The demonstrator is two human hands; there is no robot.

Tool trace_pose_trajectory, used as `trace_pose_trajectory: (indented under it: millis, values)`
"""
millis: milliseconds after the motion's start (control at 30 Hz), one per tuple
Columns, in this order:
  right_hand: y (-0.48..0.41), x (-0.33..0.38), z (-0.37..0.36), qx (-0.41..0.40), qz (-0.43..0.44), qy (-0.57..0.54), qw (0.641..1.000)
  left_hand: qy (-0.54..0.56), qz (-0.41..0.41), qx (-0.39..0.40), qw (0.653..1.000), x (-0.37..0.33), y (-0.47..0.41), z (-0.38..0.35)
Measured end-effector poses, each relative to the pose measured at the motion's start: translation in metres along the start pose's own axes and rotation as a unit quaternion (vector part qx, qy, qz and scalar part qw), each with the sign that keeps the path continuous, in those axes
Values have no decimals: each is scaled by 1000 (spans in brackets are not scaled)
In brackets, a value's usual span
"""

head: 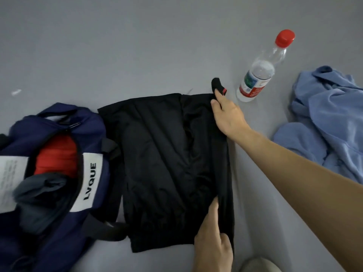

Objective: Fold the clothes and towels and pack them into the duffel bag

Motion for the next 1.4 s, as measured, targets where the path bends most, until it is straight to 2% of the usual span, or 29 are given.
trace_pose_trajectory:
  millis: [100,167,300,367,400,467,533,600,700,800,1167,1333,1400]
  values:
    - [9,65,-32,39,28,-62,997,110,39,-86,990,20,19,41]
    - [19,108,-60,74,54,-52,994,156,33,-139,977,36,28,68]
    - [46,162,-117,172,132,-21,976,181,67,-222,956,84,36,100]
    - [58,156,-133,217,160,-2,963,139,79,-247,956,111,38,105]
    - [65,145,-136,227,169,11,959,80,64,-258,961,119,40,107]
    - [84,107,-135,213,185,53,958,-82,-30,-275,958,123,43,109]
    - [111,56,-132,152,209,99,961,-183,-154,-254,937,120,37,107]
    - [144,4,-131,90,257,144,951,-243,-210,-197,926,121,18,104]
    - [176,-61,-144,94,325,253,906,-290,-140,-142,936,144,-15,99]
    - [178,-94,-146,112,320,338,878,-382,-123,-100,910,161,-31,87]
    - [131,-148,-75,42,191,368,909,-412,-219,-56,883,87,-108,29]
    - [145,-150,-68,9,230,313,921,-414,-183,-72,889,88,-99,22]
    - [163,-156,-75,17,275,307,911,-411,-166,-81,893,97,-89,28]
Point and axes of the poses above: each hand's wrist, its own y-axis away from the middle knuckle, its own z-axis out of the back of the hand, x = y × z, the point moved 1 cm from there along -y, towards the middle knuckle, and after that the axes turned 12 degrees about -z, right-handed, at the moved point
